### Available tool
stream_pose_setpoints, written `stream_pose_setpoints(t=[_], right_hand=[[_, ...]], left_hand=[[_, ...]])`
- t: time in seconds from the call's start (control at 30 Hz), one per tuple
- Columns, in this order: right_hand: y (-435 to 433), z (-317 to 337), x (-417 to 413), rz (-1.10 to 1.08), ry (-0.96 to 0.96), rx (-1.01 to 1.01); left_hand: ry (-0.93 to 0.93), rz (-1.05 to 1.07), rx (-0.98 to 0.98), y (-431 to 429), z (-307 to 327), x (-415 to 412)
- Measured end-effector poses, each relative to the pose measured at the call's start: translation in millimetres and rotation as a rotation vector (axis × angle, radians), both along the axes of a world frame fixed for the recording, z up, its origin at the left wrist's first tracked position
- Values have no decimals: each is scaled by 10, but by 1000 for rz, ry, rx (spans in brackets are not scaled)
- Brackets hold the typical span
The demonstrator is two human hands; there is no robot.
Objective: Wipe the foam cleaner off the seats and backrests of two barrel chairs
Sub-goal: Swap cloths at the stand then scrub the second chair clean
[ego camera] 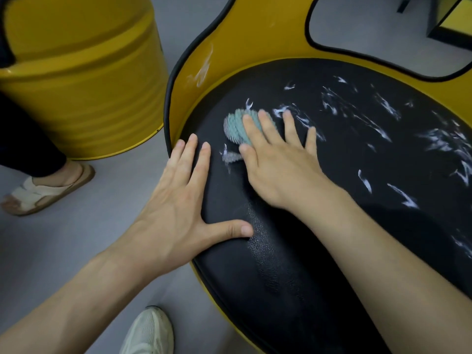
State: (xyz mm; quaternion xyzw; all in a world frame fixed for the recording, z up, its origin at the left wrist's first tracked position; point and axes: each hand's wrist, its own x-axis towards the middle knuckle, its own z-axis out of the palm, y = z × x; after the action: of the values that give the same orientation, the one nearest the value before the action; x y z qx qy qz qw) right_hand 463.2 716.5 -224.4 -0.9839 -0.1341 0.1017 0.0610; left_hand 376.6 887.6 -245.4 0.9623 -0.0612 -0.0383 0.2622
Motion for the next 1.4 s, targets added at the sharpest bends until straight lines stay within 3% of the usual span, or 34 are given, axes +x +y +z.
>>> stream_pose_setpoints(t=[0.1,0.2,0.33,0.63,0.87,1.2,1.4], right_hand=[[25,-1,-8,11,-22,17],[-137,32,-534,51,-43,52],[-298,102,-968,91,49,-15],[102,20,-115,77,-27,31],[-242,70,-916,137,17,24],[198,35,-36,179,-26,-13],[-228,103,-554,310,-2,-81]], left_hand=[[0,-6,-10,6,-6,-1],[-1,-7,-24,21,-8,-7],[-7,-6,-23,16,-7,-4],[-12,0,-29,7,2,-2],[-2,-16,-40,15,11,-1],[38,-16,-24,16,27,7],[37,-28,-53,20,18,-6]])
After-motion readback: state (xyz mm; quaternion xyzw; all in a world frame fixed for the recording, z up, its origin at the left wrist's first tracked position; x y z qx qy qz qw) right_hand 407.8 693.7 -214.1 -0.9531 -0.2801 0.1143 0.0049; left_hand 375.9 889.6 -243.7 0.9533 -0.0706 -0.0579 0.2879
